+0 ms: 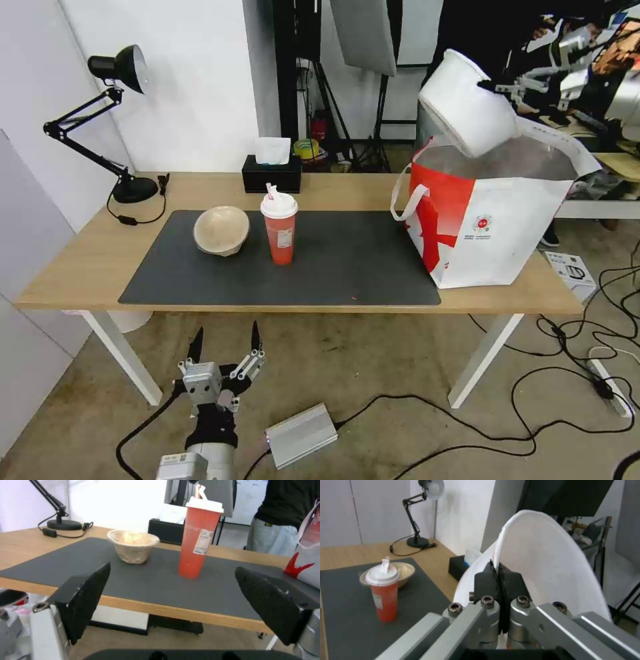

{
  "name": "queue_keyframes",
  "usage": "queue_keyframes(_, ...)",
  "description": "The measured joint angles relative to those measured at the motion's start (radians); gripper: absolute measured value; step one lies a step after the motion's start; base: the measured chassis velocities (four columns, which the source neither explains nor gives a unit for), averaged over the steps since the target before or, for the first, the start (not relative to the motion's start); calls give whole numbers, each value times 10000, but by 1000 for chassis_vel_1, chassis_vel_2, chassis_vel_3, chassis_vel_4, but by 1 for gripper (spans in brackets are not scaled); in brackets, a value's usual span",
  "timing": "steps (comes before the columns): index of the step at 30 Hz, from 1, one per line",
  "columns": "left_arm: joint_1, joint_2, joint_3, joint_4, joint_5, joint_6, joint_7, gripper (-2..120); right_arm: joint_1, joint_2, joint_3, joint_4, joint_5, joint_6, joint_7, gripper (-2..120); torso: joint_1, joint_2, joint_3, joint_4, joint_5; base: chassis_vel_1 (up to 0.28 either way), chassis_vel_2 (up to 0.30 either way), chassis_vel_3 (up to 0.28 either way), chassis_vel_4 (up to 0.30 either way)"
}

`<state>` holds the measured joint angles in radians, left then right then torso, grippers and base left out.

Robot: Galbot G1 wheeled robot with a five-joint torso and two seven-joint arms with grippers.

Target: Pick up the trash from the table and place it into the takeout bag.

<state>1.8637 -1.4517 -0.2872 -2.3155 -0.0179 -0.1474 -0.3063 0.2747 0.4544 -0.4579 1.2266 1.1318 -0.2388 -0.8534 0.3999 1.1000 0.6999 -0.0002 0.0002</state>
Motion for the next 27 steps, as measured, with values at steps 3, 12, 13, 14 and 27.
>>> queue_keyframes(3,15,-12,42,12,15,1,0,100,-238,-159,218,165,0,0,22,0,-1,0,0,1,-1,0,0,0,0)
queue_keyframes(12,34,-19,100,27,55,1,0,100,-1036,-392,913,542,-1,-7,118,0,0,0,0,1,-2,0,0,0,0)
queue_keyframes(13,35,-16,109,35,58,1,0,100,-1222,-398,1060,595,-4,-12,143,0,0,0,0,2,-2,0,0,0,0)
queue_keyframes(14,35,-16,109,35,58,1,0,100,-1222,-398,1060,595,-4,-12,143,0,0,0,0,2,-2,0,0,0,0)
queue_keyframes(27,13,-20,138,96,78,2,-1,100,-2784,-361,2096,903,-286,-22,272,0,0,0,1,2,-1,0,0,0,0)
